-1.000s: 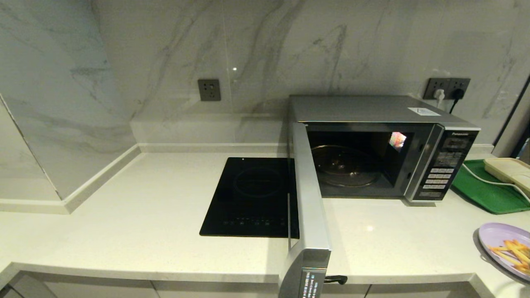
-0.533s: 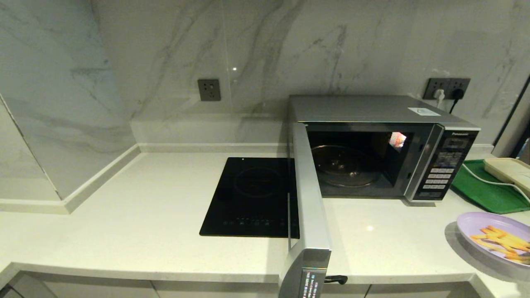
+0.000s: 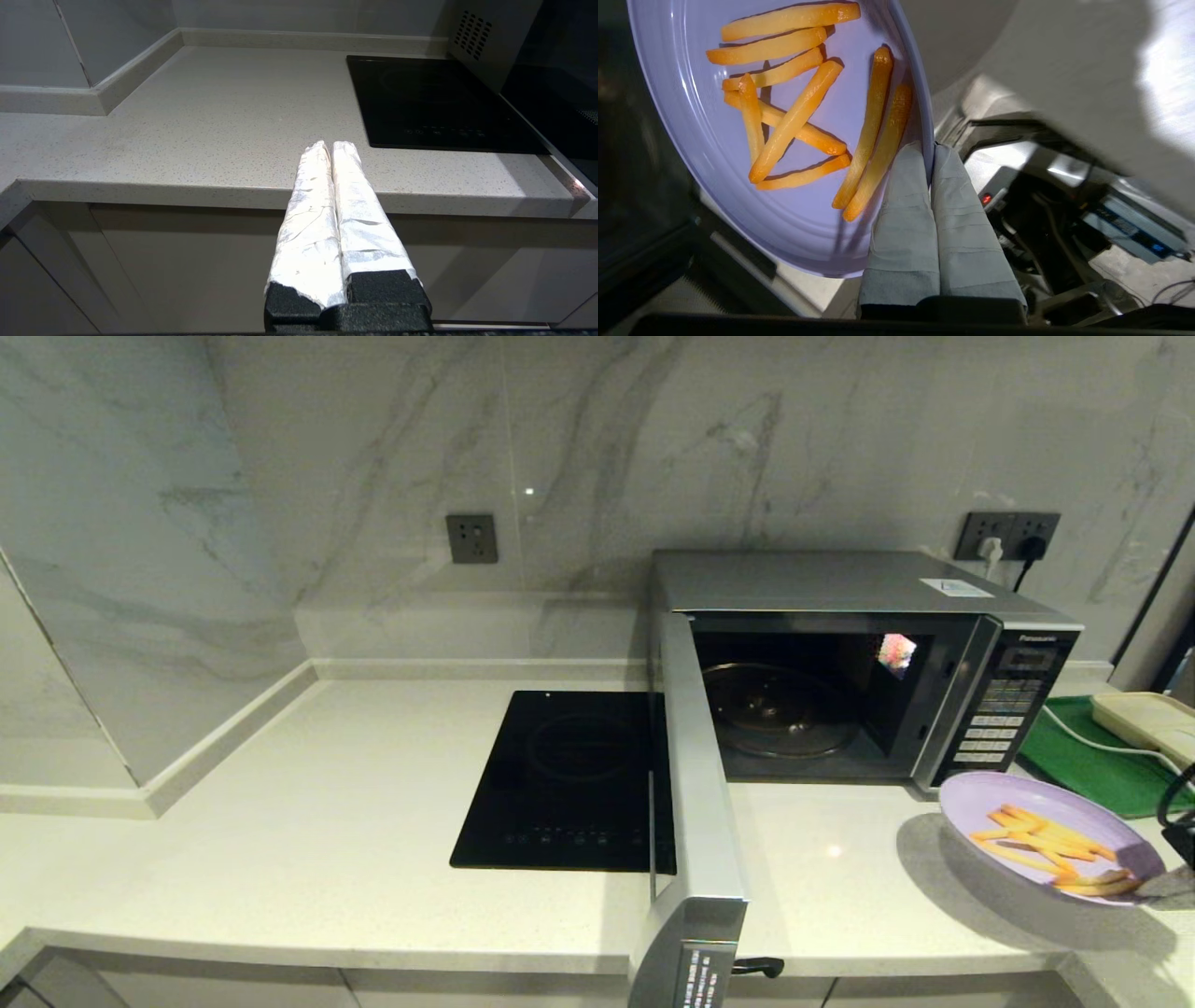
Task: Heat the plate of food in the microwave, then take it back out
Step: Put the plate in the microwave oven
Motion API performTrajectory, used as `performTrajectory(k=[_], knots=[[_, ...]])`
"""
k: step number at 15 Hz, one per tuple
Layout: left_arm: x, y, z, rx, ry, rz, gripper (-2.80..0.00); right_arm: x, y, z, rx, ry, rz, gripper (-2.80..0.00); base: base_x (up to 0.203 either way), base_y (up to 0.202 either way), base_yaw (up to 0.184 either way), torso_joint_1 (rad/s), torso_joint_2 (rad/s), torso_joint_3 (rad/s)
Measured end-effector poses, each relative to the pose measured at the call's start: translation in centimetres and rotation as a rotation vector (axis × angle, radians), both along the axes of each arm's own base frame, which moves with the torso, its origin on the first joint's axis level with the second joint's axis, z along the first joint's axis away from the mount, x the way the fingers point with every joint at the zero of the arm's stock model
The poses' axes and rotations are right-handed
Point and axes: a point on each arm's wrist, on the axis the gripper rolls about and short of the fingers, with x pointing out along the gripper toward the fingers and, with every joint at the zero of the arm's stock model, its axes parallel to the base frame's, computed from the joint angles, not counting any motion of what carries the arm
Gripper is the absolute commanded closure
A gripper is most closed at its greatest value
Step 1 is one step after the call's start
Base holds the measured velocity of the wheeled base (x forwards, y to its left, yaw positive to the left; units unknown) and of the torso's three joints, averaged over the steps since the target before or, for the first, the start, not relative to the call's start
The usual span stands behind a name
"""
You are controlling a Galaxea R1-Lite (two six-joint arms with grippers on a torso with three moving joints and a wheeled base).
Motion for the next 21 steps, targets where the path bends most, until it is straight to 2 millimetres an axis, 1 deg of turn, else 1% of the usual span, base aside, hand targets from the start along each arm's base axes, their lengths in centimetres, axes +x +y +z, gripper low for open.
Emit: performTrajectory(k=[5, 7, 9, 12, 15, 18, 21], knots=[[0.0, 0.0, 0.0, -0.001, 0.0, 0.0, 0.0, 2.7, 7.0, 2.3, -0.004, -0.062, 0.074, 0.0, 0.0, 0.0, 0.0, 0.0, 0.0, 0.0], [0.0, 0.0, 0.0, -0.001, 0.0, 0.0, 0.0, 4.0, 9.3, 3.3, -0.028, -0.09, 0.078, 0.0, 0.0, 0.0, 0.0, 0.0, 0.0, 0.0], [0.0, 0.0, 0.0, -0.001, 0.0, 0.001, 0.0, 5.2, 10.7, 3.8, -0.04, -0.109, 0.065, 0.0, 0.0, 0.0, 0.0, 0.0, 0.0, 0.0], [0.0, 0.0, 0.0, 0.0, 0.0, 0.0, 0.0, 7.0, 12.0, 3.3, -0.067, -0.097, 0.036, 0.0, 0.0, 0.0, 0.0, 0.0, 0.0, 0.0], [0.0, 0.0, 0.0, 0.0, 0.0, 0.001, 0.0, 8.7, 12.9, 2.9, -0.051, -0.099, 0.007, 0.0, 0.0, 0.0, 0.0, 0.0, 0.0, 0.0], [0.0, 0.0, 0.0, 0.0, 0.0, 0.0, 0.0, 9.6, 14.6, 2.6, -0.046, -0.098, 0.043, 0.0, 0.0, 0.0, 0.0, 0.0, 0.0, 0.0], [0.0, 0.0, 0.0, -0.001, -0.001, 0.001, 0.0, 10.7, 16.2, 3.3, -0.052, -0.134, 0.084, 0.0, 0.0, 0.0, 0.0, 0.0, 0.0, 0.0]])
